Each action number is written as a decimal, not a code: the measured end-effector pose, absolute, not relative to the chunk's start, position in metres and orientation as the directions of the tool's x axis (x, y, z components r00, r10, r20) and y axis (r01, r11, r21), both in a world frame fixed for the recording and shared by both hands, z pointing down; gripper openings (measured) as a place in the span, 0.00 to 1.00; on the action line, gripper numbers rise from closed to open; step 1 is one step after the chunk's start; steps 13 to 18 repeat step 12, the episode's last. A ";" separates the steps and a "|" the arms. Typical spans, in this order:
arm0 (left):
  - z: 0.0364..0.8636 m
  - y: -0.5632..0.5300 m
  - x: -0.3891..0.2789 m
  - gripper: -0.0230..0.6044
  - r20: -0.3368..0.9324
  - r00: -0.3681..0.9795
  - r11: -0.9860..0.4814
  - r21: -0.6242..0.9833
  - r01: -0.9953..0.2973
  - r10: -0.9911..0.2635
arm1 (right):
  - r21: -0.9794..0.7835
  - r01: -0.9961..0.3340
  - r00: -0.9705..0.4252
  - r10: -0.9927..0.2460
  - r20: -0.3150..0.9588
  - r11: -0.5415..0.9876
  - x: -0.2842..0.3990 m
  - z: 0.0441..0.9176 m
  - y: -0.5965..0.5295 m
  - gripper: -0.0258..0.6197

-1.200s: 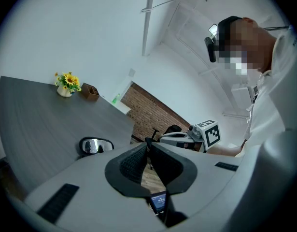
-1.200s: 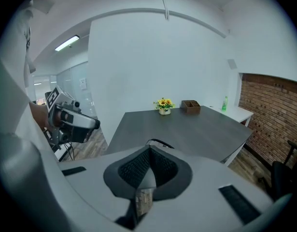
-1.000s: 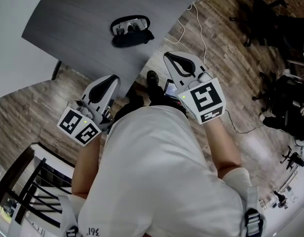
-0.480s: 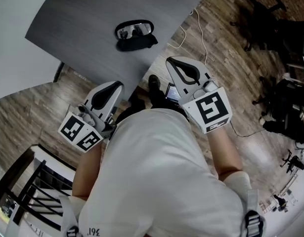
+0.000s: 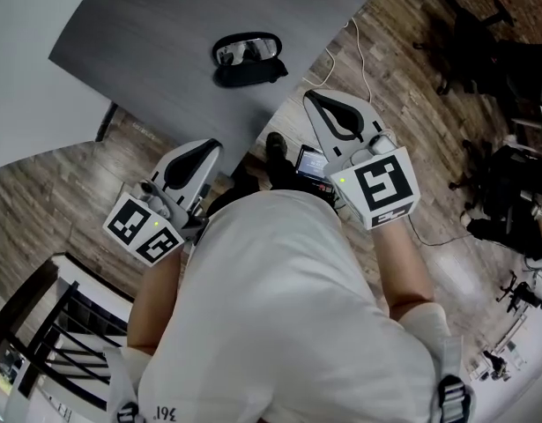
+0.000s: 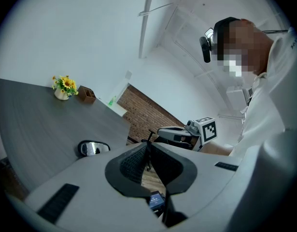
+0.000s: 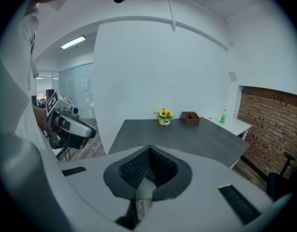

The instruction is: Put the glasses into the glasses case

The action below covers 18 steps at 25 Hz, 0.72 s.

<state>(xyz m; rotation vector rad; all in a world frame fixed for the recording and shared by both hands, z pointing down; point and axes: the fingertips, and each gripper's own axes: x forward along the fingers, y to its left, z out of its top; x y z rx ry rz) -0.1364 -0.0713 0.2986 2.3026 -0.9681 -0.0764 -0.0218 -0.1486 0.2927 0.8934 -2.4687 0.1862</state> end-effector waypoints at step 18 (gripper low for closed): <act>0.299 -0.071 -0.130 0.09 0.186 0.733 -0.534 0.573 -0.622 -0.654 | 0.032 -0.665 -0.650 -0.600 0.467 0.746 -0.005 0.291 -0.163 0.05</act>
